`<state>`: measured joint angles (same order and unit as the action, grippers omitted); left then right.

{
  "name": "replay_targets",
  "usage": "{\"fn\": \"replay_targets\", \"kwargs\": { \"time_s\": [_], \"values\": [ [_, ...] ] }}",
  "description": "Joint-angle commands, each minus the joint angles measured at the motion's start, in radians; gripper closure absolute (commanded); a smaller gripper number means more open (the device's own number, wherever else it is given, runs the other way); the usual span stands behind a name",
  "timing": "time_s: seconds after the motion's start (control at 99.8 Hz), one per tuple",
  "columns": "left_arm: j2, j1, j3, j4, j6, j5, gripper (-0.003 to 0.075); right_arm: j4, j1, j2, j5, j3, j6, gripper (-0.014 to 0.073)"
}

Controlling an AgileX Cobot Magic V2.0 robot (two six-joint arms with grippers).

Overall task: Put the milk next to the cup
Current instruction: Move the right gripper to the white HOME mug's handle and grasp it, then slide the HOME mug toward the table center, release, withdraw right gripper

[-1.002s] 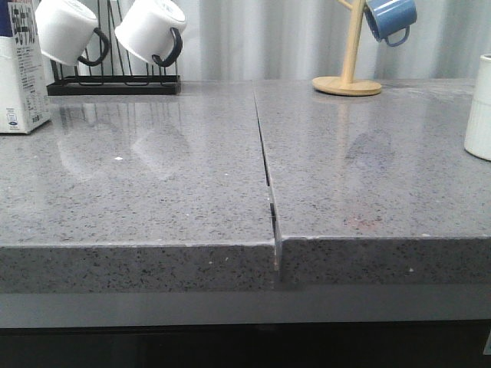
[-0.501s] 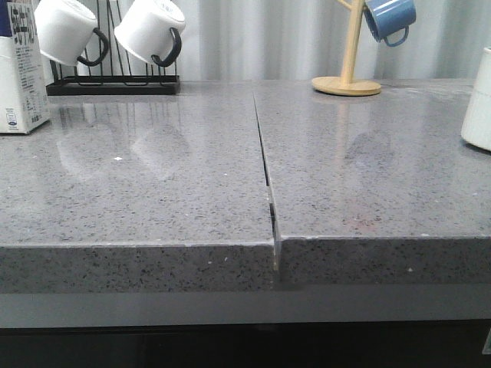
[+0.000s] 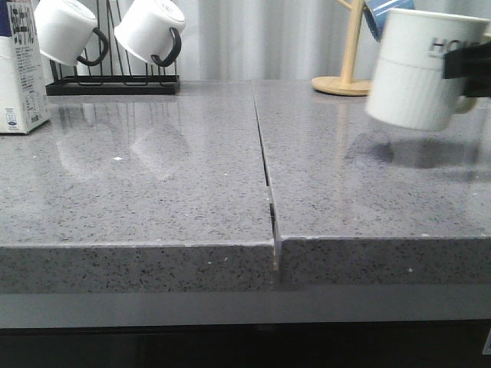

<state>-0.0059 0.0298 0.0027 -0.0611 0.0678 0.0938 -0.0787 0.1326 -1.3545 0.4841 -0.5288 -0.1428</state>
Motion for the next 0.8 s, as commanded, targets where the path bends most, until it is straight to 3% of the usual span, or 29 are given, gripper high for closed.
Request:
{"fn": "replay_targets", "kwargs": {
  "time_s": [0.0,0.441,0.662,0.732,0.792],
  "values": [
    [-0.032,-0.003,0.042,-0.001,-0.009,-0.077,0.0741,0.025,0.066,0.031,0.06,-0.043,-0.004,0.0662],
    [-0.032,-0.003,0.042,-0.001,-0.009,-0.077,0.0741,0.031,0.311,-0.145,0.045,-0.191,-0.004,0.066],
    [-0.032,-0.003,0.042,-0.001,-0.009,-0.077,0.0741,0.03,0.324,-0.181,0.04,-0.199,-0.004,0.0659],
    [-0.032,-0.003,0.042,-0.001,-0.009,-0.077,0.0741,0.03,0.324,-0.181,0.039,-0.199,-0.004,0.0622],
    [-0.032,-0.003,0.042,-0.001,-0.009,-0.077,0.0741,0.029,0.324,-0.18,0.035,-0.199,-0.004,0.0531]
  ]
}}
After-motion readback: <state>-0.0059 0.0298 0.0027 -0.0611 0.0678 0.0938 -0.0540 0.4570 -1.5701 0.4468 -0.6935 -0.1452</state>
